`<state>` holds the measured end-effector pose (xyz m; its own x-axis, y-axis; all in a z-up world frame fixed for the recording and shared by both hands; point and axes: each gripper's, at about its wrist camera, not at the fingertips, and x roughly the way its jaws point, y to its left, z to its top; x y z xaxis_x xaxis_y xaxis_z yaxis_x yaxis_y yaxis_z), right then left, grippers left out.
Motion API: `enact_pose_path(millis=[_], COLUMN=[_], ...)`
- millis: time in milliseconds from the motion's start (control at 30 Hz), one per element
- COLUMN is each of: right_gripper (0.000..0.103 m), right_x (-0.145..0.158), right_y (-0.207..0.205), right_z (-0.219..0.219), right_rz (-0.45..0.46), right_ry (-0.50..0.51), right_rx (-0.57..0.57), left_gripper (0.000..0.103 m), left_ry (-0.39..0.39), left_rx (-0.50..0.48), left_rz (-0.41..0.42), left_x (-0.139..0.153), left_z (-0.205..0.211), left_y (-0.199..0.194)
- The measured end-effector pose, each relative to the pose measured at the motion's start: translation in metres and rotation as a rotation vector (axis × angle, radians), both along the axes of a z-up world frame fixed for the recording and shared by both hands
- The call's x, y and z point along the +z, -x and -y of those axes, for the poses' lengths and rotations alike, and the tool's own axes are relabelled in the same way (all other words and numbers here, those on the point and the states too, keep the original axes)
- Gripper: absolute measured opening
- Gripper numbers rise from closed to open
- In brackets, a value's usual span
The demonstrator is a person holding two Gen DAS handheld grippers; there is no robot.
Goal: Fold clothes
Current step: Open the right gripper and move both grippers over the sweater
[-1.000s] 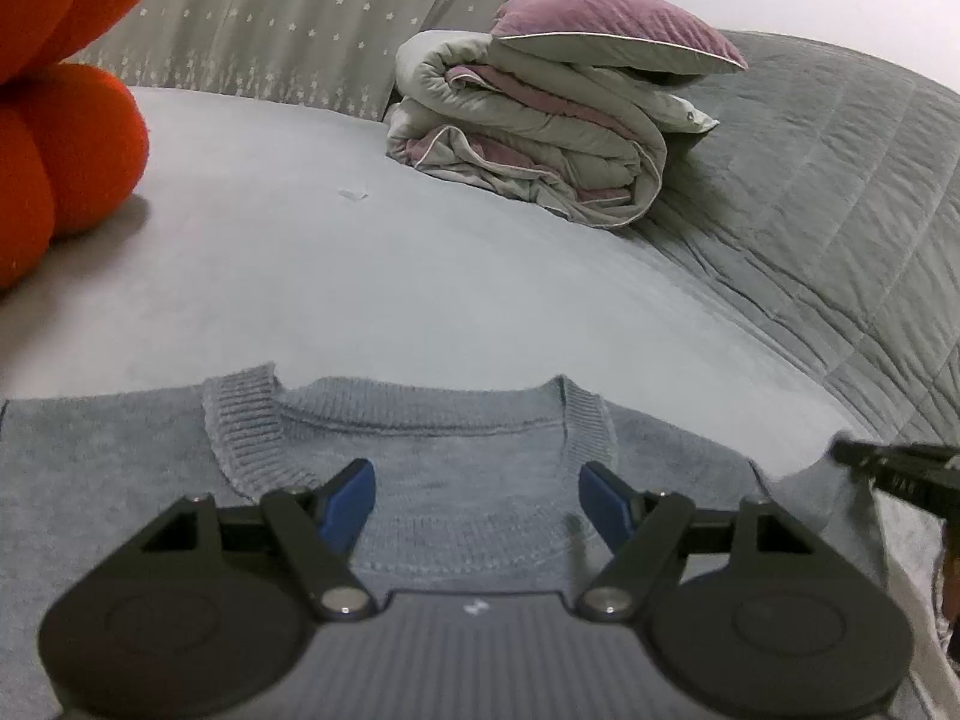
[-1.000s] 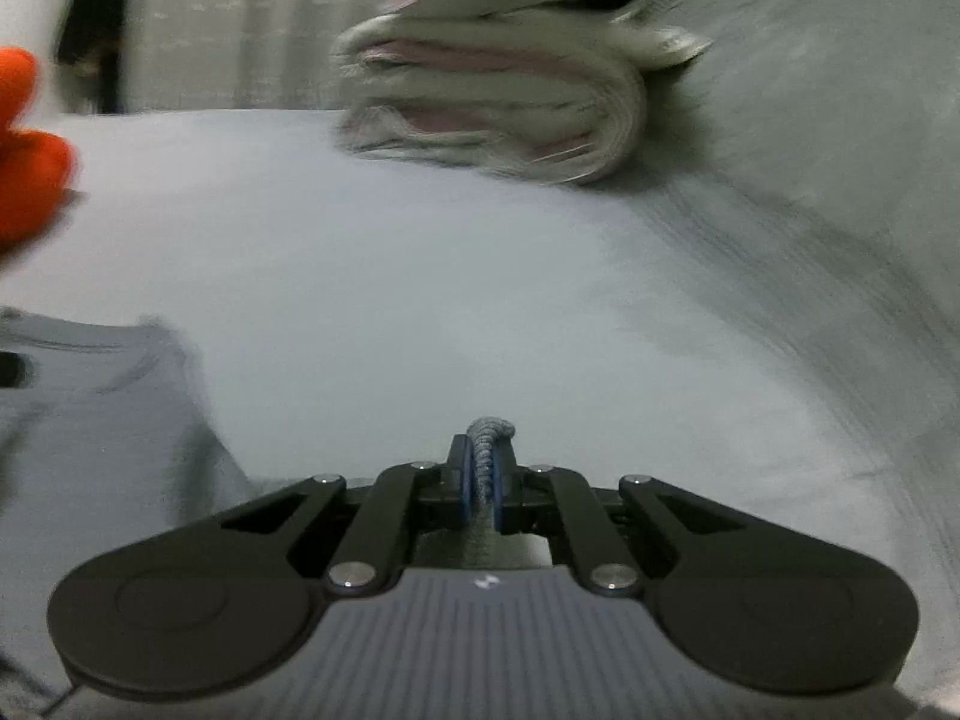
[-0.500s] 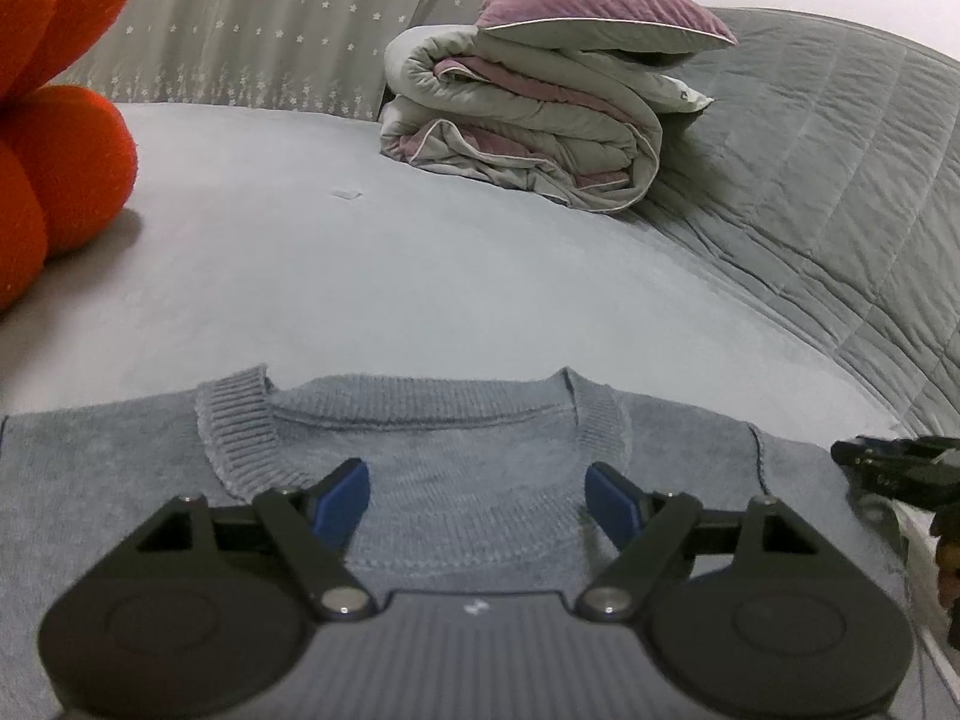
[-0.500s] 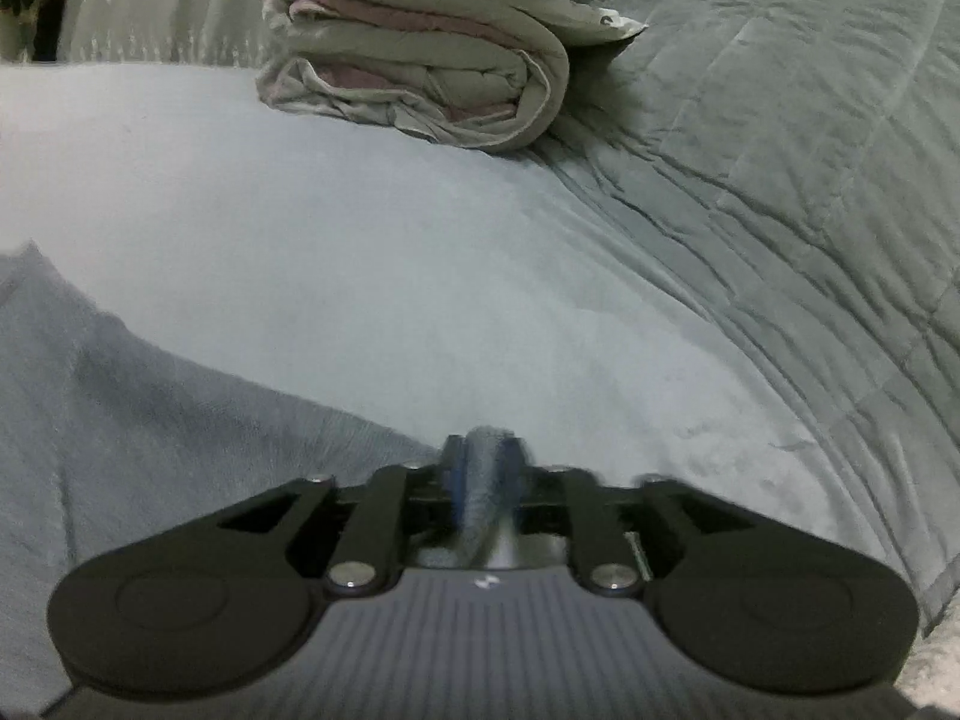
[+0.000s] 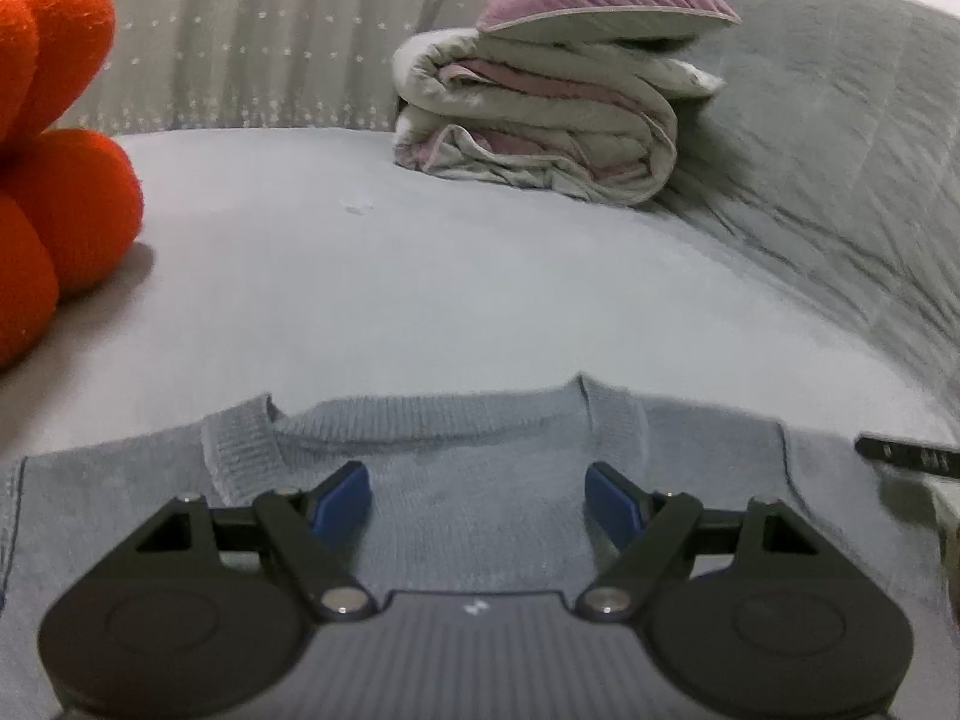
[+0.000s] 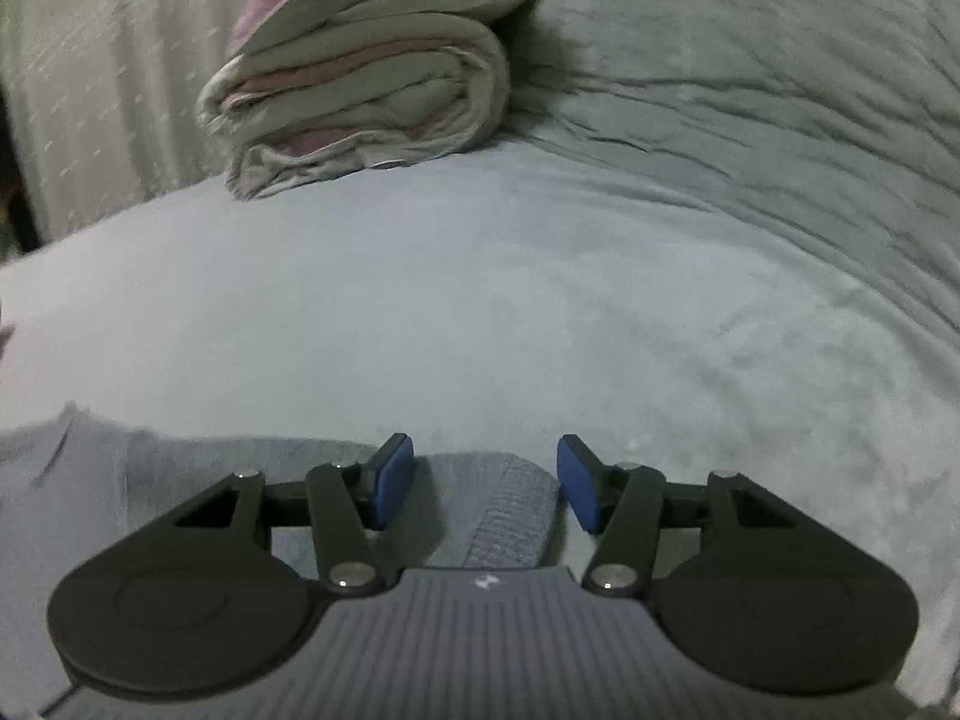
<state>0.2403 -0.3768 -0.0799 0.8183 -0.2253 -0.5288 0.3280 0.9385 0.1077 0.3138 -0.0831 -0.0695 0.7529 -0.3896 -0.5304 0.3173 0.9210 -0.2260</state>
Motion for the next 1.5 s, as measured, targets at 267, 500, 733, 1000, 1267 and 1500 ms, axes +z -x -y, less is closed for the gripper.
enact_pose_path(millis=[267, 500, 733, 1000, 1267, 1500], right_gripper=[0.051, 0.021, 0.007, 0.008, 0.039, 0.041], right_x=[-0.009, -0.011, 0.003, -0.011, -0.001, 0.011], right_y=[0.006, 0.008, 0.018, 0.0, 0.019, 0.039], right_z=[0.013, 0.008, -0.001, -0.002, 0.038, 0.052], right_rz=[0.04, 0.047, 0.138, 0.041, 0.05, 0.072], right_ry=[-0.107, -0.111, 0.011, 0.092, -0.074, -0.168], right_rx=[0.053, 0.094, 0.05, 0.044, -0.032, -0.067], left_gripper=[0.074, 0.019, 0.003, 0.008, 0.063, 0.063], left_ry=[0.01, -0.071, 0.053, -0.104, -0.173, -0.165], left_rx=[-0.092, -0.133, -0.065, -0.038, -0.03, -0.201], left_rz=[-0.038, -0.059, 0.187, 0.042, 0.133, 0.159], left_x=[0.012, 0.003, 0.007, -0.008, 0.013, 0.032], left_z=[0.047, 0.076, 0.071, 0.098, 0.104, 0.138], left_y=[-0.057, -0.061, -0.028, -0.055, -0.019, 0.038])
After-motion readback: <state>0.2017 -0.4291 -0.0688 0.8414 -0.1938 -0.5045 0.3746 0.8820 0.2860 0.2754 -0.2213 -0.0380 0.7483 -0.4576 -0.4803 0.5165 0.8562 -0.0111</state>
